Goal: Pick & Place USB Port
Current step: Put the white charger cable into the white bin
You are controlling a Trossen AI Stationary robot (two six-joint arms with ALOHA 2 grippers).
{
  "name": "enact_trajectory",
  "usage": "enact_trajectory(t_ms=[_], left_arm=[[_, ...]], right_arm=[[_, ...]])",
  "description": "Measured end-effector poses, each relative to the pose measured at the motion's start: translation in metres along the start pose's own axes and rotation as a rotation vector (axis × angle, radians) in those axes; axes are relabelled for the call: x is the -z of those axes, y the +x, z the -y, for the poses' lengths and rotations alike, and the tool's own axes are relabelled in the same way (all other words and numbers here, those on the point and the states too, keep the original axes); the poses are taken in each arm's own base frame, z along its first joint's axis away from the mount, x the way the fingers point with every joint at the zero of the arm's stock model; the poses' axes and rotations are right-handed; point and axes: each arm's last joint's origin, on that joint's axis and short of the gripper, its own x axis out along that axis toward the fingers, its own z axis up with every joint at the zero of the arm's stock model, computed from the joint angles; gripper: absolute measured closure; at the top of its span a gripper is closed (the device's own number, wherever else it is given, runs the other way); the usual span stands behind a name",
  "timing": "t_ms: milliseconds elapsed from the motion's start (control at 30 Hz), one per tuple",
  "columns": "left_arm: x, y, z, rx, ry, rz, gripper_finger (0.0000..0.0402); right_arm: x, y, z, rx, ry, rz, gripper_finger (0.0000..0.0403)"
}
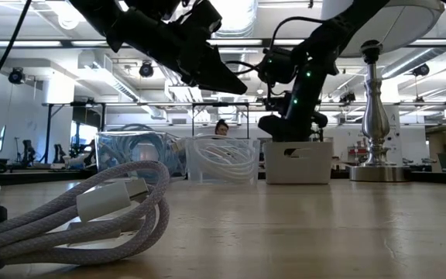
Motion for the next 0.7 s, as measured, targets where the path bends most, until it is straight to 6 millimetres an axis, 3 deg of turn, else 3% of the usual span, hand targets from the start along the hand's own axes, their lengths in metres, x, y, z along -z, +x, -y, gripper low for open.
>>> enact_trajectory(t_ms=[400, 700], left_arm=[[0.000, -0.002, 0.000, 0.004, -0.057, -0.028, 0.0236], [-0.006, -0.030, -0.004, 0.011, -0.153, -0.117, 0.0236]], right_arm=[[-0.007, -0.015, -0.002, 0.016, -0.048, -0.071, 0.0246], [-0.010, -0.024, -0.009, -0.009, -0.063, -0.043, 0.0254]])
